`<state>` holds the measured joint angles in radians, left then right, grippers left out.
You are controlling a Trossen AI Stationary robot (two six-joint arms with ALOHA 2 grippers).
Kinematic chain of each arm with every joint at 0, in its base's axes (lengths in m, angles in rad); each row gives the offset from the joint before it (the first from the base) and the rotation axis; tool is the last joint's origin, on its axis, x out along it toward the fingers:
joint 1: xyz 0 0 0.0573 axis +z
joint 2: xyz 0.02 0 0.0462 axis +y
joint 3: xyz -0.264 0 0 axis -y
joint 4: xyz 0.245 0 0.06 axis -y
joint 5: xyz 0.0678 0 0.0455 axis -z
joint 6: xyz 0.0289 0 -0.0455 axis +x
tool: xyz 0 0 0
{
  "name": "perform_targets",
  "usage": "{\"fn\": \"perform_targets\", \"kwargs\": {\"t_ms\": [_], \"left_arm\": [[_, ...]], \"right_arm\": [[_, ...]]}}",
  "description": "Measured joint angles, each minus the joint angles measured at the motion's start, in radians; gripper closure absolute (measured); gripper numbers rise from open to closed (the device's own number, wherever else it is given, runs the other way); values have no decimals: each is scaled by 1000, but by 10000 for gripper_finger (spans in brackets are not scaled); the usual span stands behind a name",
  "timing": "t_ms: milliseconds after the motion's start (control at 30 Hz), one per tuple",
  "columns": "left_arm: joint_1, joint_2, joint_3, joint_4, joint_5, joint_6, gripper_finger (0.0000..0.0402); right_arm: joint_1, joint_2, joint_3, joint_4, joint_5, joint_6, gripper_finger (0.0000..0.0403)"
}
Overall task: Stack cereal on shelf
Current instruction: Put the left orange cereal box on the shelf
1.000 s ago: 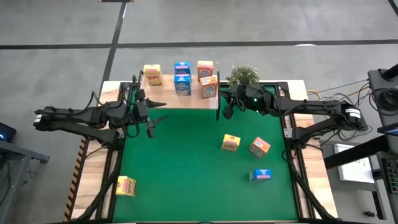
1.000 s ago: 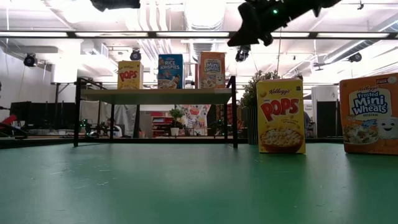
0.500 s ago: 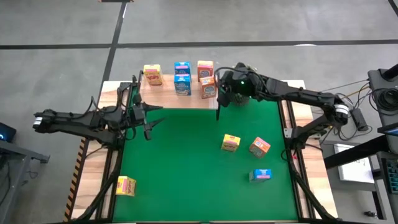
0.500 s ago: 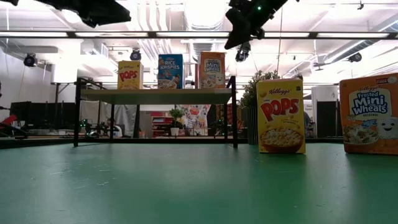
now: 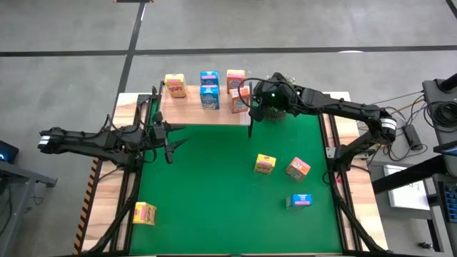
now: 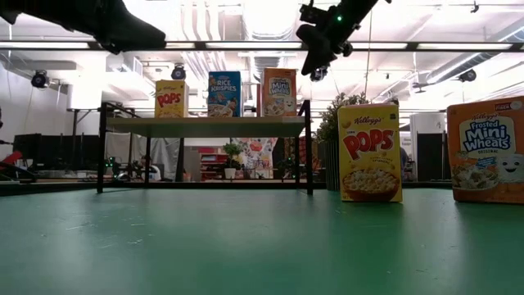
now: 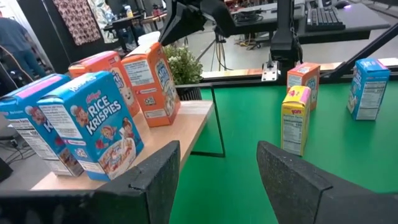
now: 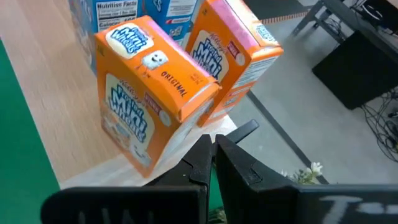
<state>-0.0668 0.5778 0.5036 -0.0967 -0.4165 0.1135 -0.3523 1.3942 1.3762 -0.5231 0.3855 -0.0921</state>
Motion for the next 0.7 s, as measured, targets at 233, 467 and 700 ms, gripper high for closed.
{"fn": "perform_targets", "kwargs": {"t_ms": [233,467,700], "left_arm": [[0,-7,-8,0,0,0,205],[0,-8,-8,0,0,0,205],[0,-7,-8,0,0,0,205]], "right_arm": [[1,54,-1,28,-27,4,390],[3,105,-2,64,-28,-4,390],[10,108,-2,66,-98,19,390]]}}
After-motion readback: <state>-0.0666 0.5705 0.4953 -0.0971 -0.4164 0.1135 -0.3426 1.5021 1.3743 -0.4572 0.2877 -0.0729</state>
